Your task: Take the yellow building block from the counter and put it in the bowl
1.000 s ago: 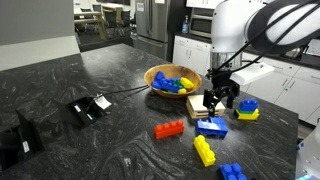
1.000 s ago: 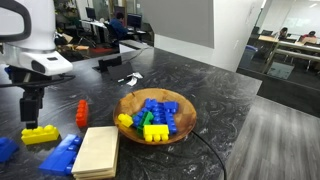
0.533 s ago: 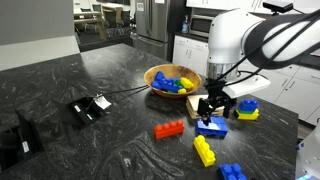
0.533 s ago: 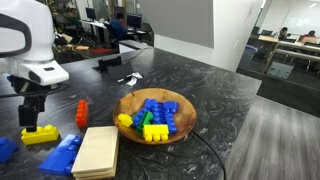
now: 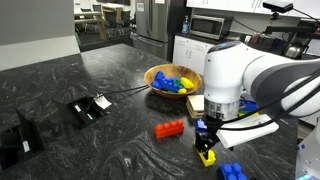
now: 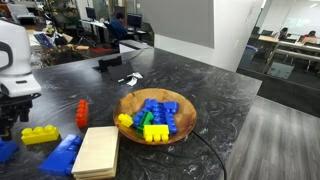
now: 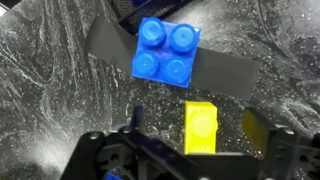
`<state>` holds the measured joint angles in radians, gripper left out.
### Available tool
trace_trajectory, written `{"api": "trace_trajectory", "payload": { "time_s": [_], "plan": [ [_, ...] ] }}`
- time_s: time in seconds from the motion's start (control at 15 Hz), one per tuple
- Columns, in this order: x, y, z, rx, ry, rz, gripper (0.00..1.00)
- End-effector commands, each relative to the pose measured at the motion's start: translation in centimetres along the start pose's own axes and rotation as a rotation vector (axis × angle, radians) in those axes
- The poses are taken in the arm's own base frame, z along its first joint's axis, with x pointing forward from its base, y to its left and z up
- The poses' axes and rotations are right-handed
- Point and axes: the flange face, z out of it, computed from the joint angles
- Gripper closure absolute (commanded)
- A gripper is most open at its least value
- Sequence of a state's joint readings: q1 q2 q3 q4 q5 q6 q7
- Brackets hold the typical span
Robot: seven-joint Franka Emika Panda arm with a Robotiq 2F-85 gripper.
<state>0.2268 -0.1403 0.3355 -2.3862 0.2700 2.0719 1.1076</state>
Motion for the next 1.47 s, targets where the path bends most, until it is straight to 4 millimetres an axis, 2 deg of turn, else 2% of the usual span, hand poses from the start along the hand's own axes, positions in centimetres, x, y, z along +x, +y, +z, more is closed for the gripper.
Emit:
{"api": "trace_trajectory", "payload": {
  "time_s": [0.0, 0.27, 0.53, 0.6, 0.67, 0.8, 1.07, 1.27, 1.4],
  "plan": [
    [0.4, -0.1, 1.0, 0.013, -0.019, 0.046, 0.00],
    [2.8, 0.6, 1.6, 0.018, -0.013, 0.050, 0.00],
    [4.3, 1.0, 2.6, 0.015, -0.045, 0.048, 0.00],
    [4.5, 1.1, 2.9, 0.011, -0.049, 0.038, 0.05],
    [4.7, 1.1, 3.2, 0.005, -0.049, 0.027, 0.26],
    [5.0, 1.0, 3.5, -0.004, -0.051, 0.010, 0.32],
    [5.2, 0.9, 3.6, -0.009, -0.045, -0.004, 0.60],
    [4.8, 0.5, 2.5, -0.013, -0.011, -0.042, 0.82],
    [4.4, 0.1, 1.0, -0.022, 0.036, -0.088, 0.90]
  ]
}}
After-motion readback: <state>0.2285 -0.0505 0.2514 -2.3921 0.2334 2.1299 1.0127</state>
